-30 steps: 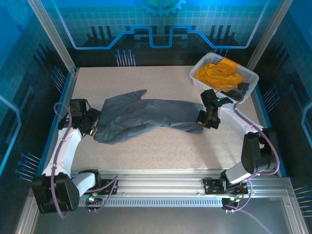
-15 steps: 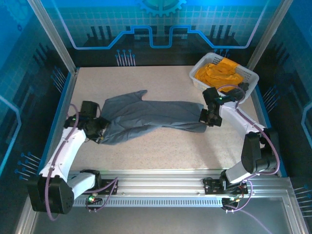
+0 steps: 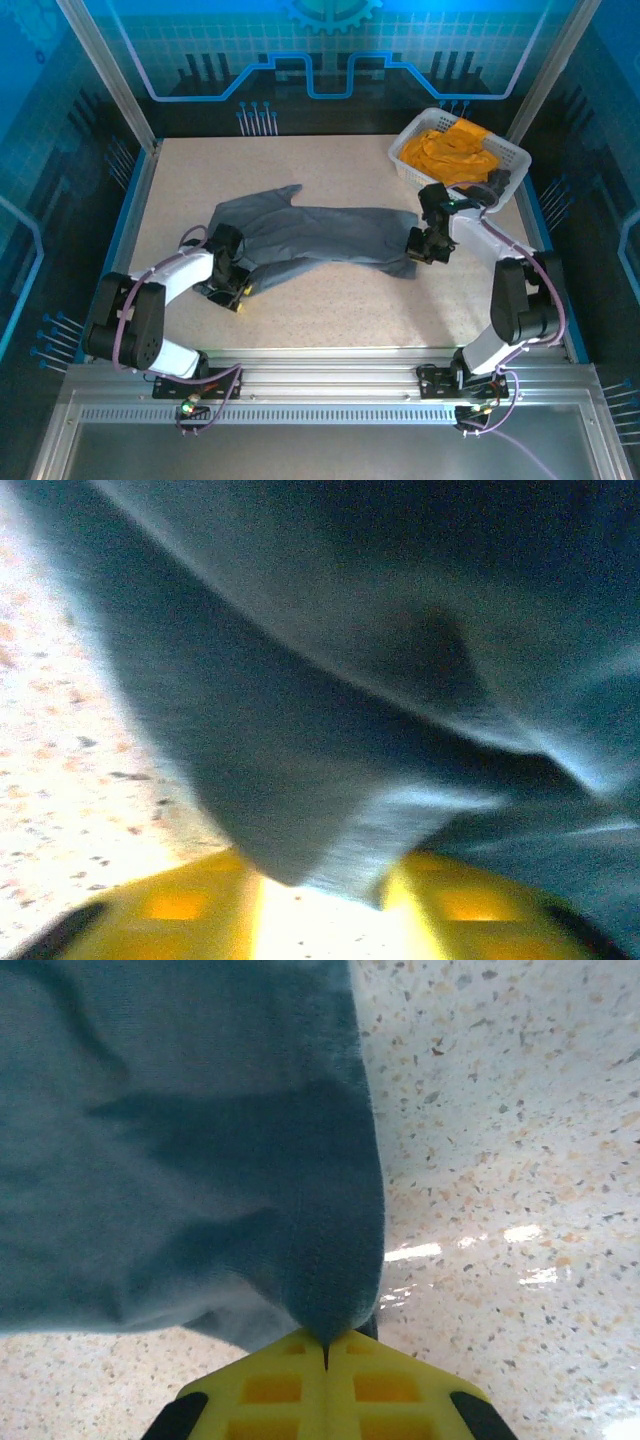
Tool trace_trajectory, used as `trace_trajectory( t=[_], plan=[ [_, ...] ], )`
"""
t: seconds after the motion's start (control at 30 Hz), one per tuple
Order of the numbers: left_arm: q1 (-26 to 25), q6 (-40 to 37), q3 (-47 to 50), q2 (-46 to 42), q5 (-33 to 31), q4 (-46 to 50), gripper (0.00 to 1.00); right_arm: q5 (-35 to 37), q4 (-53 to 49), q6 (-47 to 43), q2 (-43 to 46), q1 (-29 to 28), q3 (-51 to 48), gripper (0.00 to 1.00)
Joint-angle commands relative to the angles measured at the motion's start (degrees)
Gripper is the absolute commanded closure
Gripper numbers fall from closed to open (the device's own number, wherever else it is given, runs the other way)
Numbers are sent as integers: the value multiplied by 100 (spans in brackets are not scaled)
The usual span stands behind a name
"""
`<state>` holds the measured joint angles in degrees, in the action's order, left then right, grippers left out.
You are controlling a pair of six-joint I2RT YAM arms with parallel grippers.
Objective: Fold and stack the t-shirts
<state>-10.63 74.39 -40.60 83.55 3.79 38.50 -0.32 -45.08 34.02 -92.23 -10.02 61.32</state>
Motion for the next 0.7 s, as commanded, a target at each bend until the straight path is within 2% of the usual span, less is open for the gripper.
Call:
trace_trajectory(
  t=[0.0,0.23,0.5,0.67],
  plan=[
    [-35,96,-37,123,-58,-1741,100,-311,143,39,34,142,29,100],
    [73,-546,-1051,-1375,-596,-1238,100,-397,34,21,763,130,1024,100],
    [693,-1024,-2645,-1984,-426,-1064,100,-521,-54,96,1004,107,2744,100],
    [928,-1252,-3236,-2555,-497,-941,100,-526,141,105,1553,116,3057,100]
  ],
)
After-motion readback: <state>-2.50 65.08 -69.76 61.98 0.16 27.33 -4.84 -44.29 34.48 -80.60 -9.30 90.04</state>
